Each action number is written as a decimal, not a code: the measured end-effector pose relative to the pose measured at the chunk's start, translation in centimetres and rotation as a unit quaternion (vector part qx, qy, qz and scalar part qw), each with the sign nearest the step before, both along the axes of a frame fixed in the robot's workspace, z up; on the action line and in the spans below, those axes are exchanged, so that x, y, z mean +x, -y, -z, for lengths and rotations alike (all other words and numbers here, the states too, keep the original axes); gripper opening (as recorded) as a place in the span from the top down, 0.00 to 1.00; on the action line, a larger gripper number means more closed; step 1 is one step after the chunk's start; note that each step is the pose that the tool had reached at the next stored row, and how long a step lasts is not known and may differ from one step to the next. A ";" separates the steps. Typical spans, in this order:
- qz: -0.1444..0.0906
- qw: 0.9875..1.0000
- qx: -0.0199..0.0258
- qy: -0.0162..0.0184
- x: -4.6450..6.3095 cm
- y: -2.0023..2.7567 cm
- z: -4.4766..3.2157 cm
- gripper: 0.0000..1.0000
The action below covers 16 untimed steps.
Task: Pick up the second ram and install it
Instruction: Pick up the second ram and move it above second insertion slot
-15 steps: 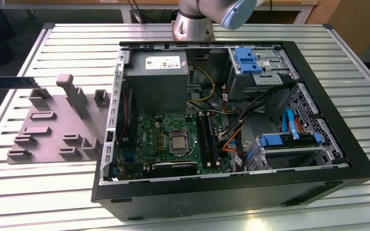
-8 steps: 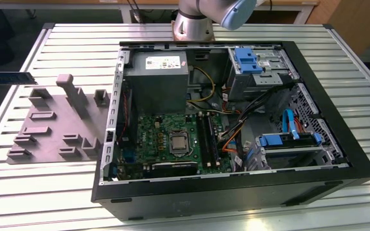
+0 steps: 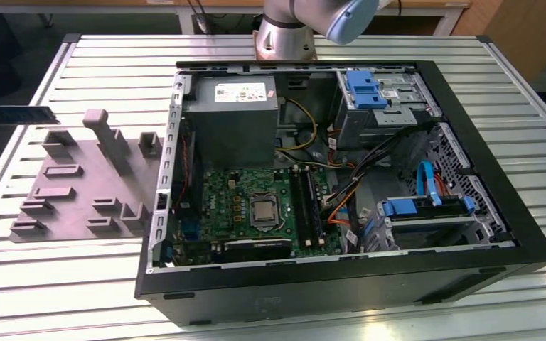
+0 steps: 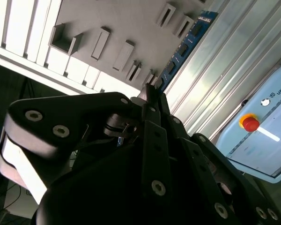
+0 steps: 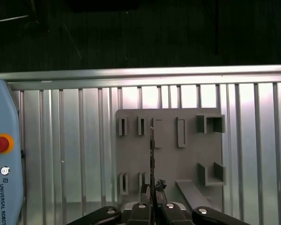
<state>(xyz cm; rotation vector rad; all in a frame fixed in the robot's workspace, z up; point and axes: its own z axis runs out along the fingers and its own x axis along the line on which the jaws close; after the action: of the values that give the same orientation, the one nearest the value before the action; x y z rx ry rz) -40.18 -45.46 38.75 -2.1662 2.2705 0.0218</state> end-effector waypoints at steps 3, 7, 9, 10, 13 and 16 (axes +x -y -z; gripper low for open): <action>0.000 1.000 0.000 0.000 0.6 0.00 0.01 0.86; 0.000 1.000 0.000 0.000 1.5 0.00 0.01 0.86; 0.000 1.000 0.000 0.000 1.9 0.00 0.01 0.86; 0.000 1.000 0.000 0.000 2.1 0.00 0.01 0.86; 0.000 1.000 0.000 0.000 2.6 0.00 0.01 0.86; 0.000 1.000 0.000 0.000 3.1 0.00 0.01 0.86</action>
<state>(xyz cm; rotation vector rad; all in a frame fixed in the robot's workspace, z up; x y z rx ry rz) -37.08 -45.47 38.74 -2.1661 2.2704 0.0218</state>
